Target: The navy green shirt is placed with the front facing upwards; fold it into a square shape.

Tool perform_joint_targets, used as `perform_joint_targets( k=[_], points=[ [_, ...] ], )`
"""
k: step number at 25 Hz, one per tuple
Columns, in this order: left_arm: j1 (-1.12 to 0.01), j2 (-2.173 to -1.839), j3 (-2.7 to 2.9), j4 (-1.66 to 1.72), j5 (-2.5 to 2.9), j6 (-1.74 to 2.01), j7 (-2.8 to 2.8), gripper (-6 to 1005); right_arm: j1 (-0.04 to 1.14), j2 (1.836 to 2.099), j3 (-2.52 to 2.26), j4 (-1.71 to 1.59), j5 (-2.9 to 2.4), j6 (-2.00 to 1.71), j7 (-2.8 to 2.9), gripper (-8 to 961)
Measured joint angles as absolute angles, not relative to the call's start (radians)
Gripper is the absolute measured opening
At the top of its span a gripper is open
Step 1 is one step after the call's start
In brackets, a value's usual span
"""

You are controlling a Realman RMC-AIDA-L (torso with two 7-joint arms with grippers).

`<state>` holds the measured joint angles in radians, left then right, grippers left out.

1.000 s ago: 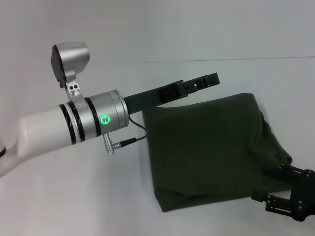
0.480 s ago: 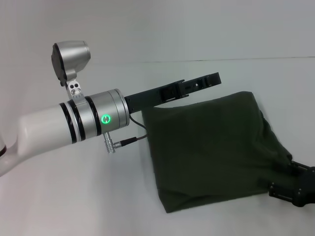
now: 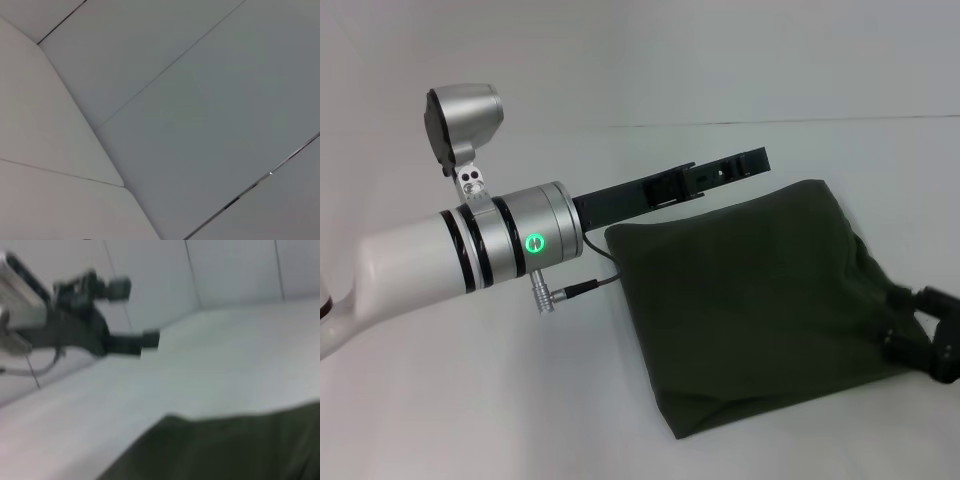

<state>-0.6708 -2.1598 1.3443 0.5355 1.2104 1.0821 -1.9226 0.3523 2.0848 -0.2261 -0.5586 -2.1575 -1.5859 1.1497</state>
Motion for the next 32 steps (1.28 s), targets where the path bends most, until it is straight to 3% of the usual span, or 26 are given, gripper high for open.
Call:
perform_joint_targets(
  k=[13,32],
  points=[
    [-0.668,-2.158,1.333,0.535,1.21,1.09,-1.899,939,0.472,2.09,-0.299,-0.472,-2.141,-1.434,1.18,793],
    [-0.658,-2.158,1.312,0.535,1.21,1.1,-1.882,939,0.48,2.085,-0.311,-0.45,-2.104,-1.237,1.207,793]
  ],
)
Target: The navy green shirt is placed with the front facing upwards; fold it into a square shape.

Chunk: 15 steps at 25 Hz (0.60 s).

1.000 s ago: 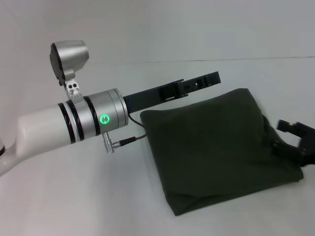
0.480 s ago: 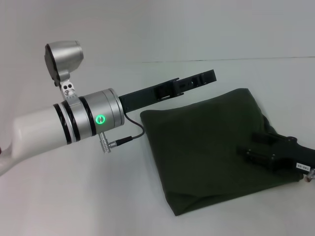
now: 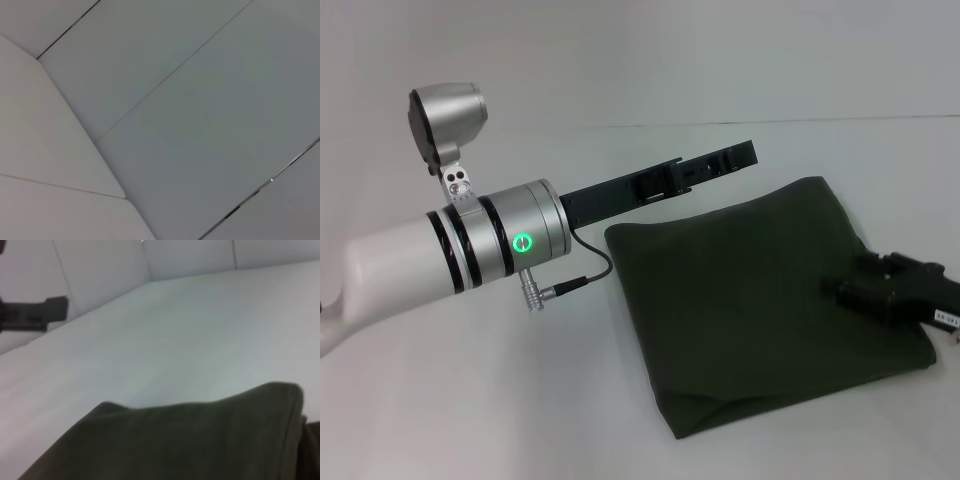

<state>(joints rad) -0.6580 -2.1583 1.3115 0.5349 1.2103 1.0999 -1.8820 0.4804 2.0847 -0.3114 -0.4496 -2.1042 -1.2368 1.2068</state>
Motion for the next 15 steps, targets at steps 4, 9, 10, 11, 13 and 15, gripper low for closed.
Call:
perform_joint_targets(
  k=[4,9,10,11,13,15],
  points=[
    [-0.658,-2.158,1.311,0.534,1.21,1.1,-1.88,939,0.479,2.082,-0.311,-0.465,-2.053,-1.271,1.212,793],
    [-0.653,-2.157,1.311,0.534,1.21,1.099,-1.875,939,0.474,2.085,-0.318,-0.484,-2.002,-1.365,1.197,793],
    [-0.653,-2.157,1.312,0.534,1.21,1.099,-1.874,939,0.483,2.085,-0.322,-0.482,-2.003,-1.363,1.197,793],
    [-0.652,-2.157,1.311,0.534,1.21,1.099,-1.873,939,0.493,2.086,-0.327,-0.478,-2.006,-1.351,1.198,793],
    [-0.652,-2.157,1.312,0.534,1.21,1.098,-1.872,939,0.513,2.087,-0.343,-0.465,-2.013,-1.313,1.201,793],
    [-0.652,-2.157,1.312,0.534,1.21,1.098,-1.872,939,0.534,2.088,-0.363,-0.444,-2.014,-1.263,1.203,793]
  ],
)
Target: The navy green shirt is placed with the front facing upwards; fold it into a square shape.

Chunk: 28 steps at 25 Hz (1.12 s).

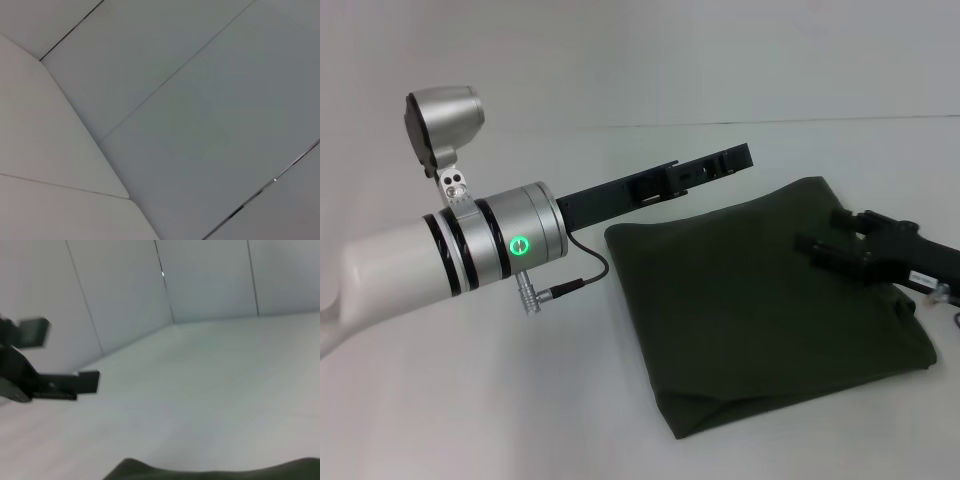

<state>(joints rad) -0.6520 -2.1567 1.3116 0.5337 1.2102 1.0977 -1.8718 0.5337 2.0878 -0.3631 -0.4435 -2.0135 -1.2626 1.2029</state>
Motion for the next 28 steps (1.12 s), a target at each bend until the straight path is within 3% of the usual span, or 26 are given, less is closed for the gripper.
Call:
perform_joint_targets(
  k=[17,28],
  points=[
    [-0.645,-2.157,1.312,0.53,1.21,1.094,-1.871,938,0.588,2.088,-0.44,-0.37,-2.005,-0.956,1.243,792],
    [-0.628,-2.098,1.127,0.545,1.565,1.154,-2.116,938,0.467,2.067,-0.428,-0.515,-1.775,-1.278,1.242,792]
  ],
)
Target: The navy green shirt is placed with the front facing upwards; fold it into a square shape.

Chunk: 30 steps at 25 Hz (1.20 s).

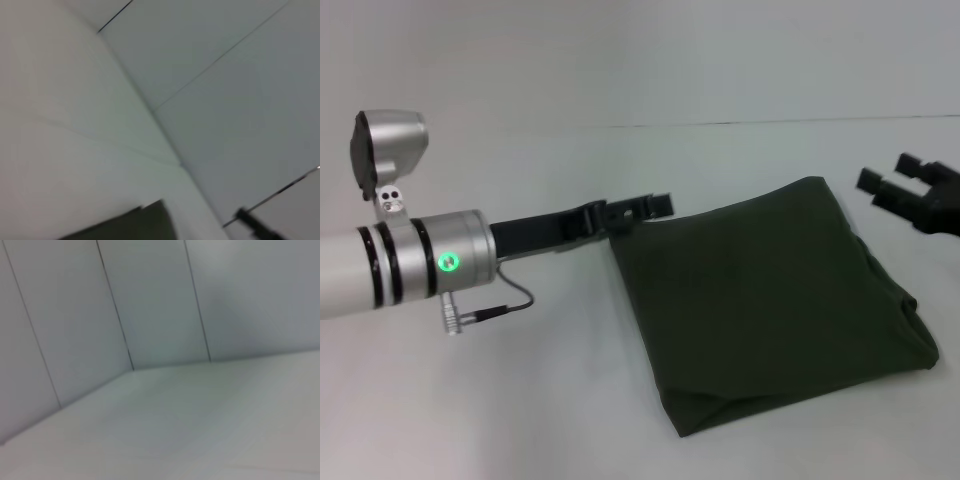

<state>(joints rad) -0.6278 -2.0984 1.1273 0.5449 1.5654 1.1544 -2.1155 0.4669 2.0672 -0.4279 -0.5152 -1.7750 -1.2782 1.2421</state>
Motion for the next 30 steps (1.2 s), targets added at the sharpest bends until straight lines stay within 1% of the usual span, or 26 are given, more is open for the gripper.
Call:
perform_joint_targets(
  k=[1,5,13,14,22,30],
  points=[
    [-0.638,-2.088,1.09,0.559,1.675,1.171,-2.22,938,0.458,2.064,-0.428,-0.521,-1.758,-1.297,1.243,792],
    [-0.659,-2.076,1.052,0.6,1.894,1.21,-2.423,938,0.442,2.057,-0.427,-0.525,-1.74,-1.314,1.247,792],
    [-0.705,-2.071,1.05,0.611,2.05,1.244,-2.541,938,0.439,2.071,-0.434,-0.526,-1.743,-1.311,1.232,792],
    [-0.715,-2.079,1.05,0.604,2.056,1.232,-2.544,938,0.439,2.072,-0.435,-0.525,-1.744,-1.311,1.232,792],
    [-0.756,-2.092,1.052,0.534,2.058,1.18,-2.548,938,0.436,2.073,-0.434,-0.525,-1.744,-1.315,1.233,792],
    [-0.767,-2.116,1.057,0.51,2.059,1.121,-2.549,937,0.434,2.072,-0.435,-0.526,-1.744,-1.324,1.235,792]
  ],
)
